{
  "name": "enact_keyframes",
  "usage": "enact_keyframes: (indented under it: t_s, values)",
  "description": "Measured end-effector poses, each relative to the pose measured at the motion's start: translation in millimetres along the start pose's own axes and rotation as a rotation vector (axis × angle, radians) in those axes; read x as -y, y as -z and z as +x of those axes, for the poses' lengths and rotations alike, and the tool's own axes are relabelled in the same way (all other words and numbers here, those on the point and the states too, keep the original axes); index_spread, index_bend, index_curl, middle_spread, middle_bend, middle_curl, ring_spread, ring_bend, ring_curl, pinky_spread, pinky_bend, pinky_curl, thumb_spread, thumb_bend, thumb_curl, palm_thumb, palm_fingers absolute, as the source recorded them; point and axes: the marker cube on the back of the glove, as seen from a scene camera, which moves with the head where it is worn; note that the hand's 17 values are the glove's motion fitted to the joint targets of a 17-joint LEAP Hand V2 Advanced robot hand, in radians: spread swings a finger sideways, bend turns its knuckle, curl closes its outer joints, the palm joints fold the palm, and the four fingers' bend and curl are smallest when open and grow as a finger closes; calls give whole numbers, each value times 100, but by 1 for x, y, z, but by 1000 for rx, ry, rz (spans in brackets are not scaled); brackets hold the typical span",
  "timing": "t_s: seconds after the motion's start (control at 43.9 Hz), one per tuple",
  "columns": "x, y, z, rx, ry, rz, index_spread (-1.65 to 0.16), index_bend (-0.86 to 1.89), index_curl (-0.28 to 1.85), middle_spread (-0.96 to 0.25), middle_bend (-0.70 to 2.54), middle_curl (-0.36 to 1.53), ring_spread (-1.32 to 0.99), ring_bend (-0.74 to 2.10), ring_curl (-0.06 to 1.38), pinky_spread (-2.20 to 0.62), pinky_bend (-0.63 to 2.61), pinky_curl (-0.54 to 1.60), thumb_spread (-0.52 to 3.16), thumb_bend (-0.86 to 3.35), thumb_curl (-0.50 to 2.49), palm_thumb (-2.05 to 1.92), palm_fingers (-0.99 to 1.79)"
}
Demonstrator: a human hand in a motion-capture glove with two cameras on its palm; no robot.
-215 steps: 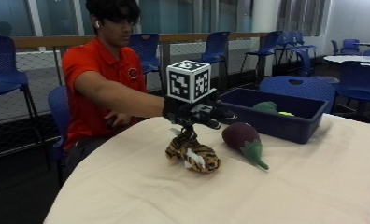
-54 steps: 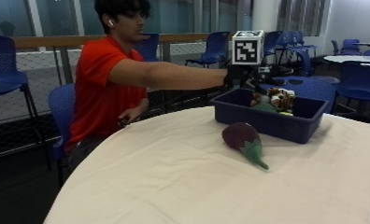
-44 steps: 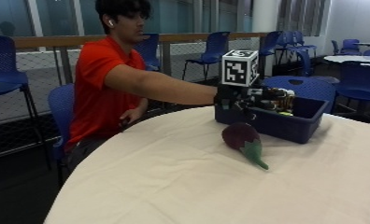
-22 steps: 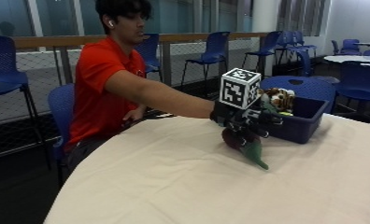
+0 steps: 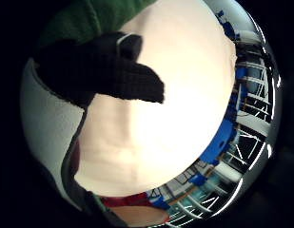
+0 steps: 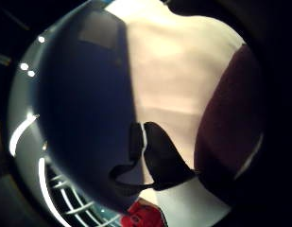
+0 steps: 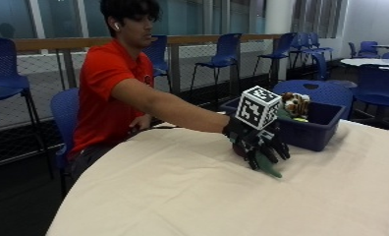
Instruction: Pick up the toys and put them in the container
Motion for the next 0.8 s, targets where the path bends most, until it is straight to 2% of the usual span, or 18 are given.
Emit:
enact_keyframes:
  t_s: [0.159, 0.319, 0.433, 0.524, 0.546, 0.569, 0.615, 0.797]
  values:
    - [0, -4, 5, -20, -30, -27, -37, 26, 31, -4, 25, 21, 8, 15, 16, 5, 123, 34, 126, 4, 28, 10, 6]
    - [-1, -6, 8, -26, -23, 34, -36, 45, 38, -10, 46, 30, 3, 19, 15, 0, 100, 27, 136, 9, 32, 20, 33]
    - [-3, -4, 4, -51, -17, 100, -34, 49, 43, -14, 52, 33, -5, 29, 18, -4, 90, 25, 138, 12, 36, 28, 42]
    - [-4, -1, -2, -93, -1, 135, -35, 44, 44, -20, 52, 35, -19, 50, 24, -15, 91, 25, 135, 20, 44, 44, 62]
    - [-5, 0, -3, -99, 1, 137, -34, 45, 45, -20, 54, 36, -18, 43, 21, -12, 86, 23, 136, 17, 43, 40, 50]
    - [-5, 2, -5, -104, 3, 138, -34, 44, 47, -22, 51, 36, -23, 57, 28, -19, 95, 28, 134, 21, 46, 48, 67]
    - [-6, 7, -7, -112, 6, 139, -35, 44, 47, -25, 51, 36, -29, 59, 27, -26, 96, 26, 131, 23, 49, 54, 77]
    - [-14, 38, -2, -47, 5, 125, -35, 47, 54, -33, 54, 41, -42, 67, 33, -38, 94, 29, 118, 24, 60, 62, 84]
